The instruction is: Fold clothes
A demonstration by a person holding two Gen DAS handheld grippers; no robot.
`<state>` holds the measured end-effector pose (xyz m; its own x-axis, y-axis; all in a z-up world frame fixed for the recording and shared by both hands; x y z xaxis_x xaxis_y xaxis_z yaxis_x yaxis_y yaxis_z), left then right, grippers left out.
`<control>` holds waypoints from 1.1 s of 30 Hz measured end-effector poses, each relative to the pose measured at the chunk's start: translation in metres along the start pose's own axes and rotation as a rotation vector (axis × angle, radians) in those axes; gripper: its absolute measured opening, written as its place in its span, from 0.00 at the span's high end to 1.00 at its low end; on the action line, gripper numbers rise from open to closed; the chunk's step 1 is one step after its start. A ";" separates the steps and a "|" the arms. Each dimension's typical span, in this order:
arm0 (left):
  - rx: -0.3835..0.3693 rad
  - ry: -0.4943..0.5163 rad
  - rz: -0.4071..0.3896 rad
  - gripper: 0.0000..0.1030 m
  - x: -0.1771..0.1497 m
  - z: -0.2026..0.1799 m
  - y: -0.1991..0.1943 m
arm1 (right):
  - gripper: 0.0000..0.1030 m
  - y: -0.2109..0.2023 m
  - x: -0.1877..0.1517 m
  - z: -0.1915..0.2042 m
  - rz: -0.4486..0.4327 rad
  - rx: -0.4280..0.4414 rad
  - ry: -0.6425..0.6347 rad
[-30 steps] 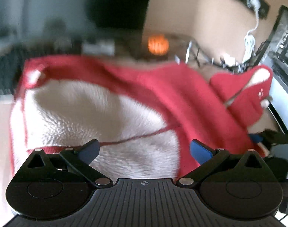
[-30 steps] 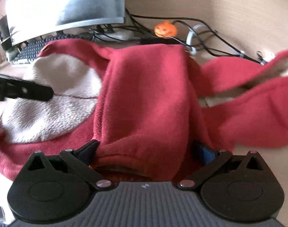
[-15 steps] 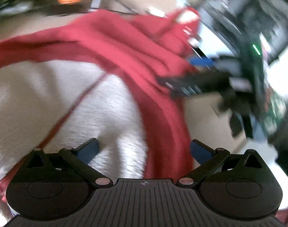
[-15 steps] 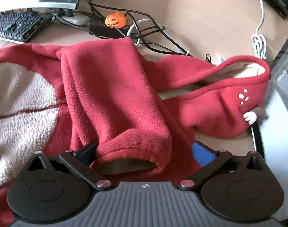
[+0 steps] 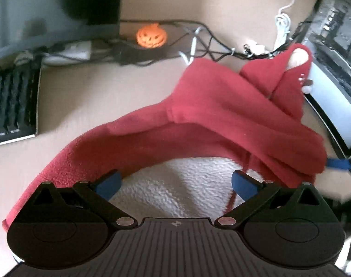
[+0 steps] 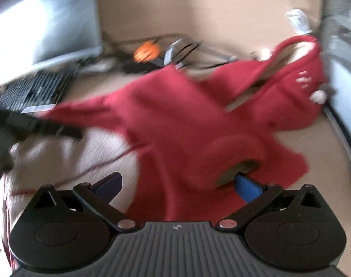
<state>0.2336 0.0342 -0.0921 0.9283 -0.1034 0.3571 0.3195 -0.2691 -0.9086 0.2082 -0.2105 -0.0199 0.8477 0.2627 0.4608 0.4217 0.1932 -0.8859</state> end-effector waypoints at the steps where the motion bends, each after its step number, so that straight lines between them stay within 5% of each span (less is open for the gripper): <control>1: 0.000 -0.004 0.008 0.00 -0.001 0.001 0.003 | 0.00 0.003 -0.005 0.007 0.015 -0.007 -0.032; 4: 0.023 -0.003 0.021 0.00 -0.004 -0.001 0.011 | 0.00 0.016 -0.024 0.024 0.084 -0.112 -0.185; 6: 0.035 0.007 0.026 0.00 -0.007 -0.010 0.014 | 0.00 0.015 -0.033 0.025 0.057 -0.150 -0.249; 12: 0.006 0.057 0.058 0.00 -0.048 -0.034 0.007 | 0.00 0.005 -0.039 -0.018 0.111 -0.185 -0.228; 18: -0.284 0.173 0.192 0.00 -0.082 -0.091 -0.007 | 0.00 -0.007 -0.036 -0.072 0.125 -0.460 -0.206; 21: -0.370 0.220 0.207 0.00 -0.081 -0.111 -0.014 | 0.00 -0.038 -0.029 -0.084 0.042 -0.336 -0.048; 24: -0.282 0.233 0.100 0.00 -0.063 -0.114 -0.018 | 0.00 -0.066 -0.023 -0.100 -0.068 -0.110 0.193; 27: -0.241 0.197 0.070 0.00 -0.047 -0.112 -0.003 | 0.00 -0.066 -0.014 -0.117 -0.136 0.009 0.354; 33: -0.175 0.167 0.081 0.00 -0.043 -0.111 0.020 | 0.00 0.000 0.001 -0.128 -0.055 0.187 0.451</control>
<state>0.1789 -0.0736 -0.1019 0.9006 -0.2838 0.3291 0.1947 -0.4135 -0.8895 0.2505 -0.3310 -0.0265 0.8979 -0.1804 0.4015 0.4401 0.3726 -0.8170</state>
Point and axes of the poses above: each gripper's, at about its wrist camera, not at the fingertips, and y roughly the way its jaws point, z to its left, x to its top, the point moved 4 cm from there along y, roughly the way its jaws point, and after that the axes turned 15 degrees about z, right-handed, at the moved point
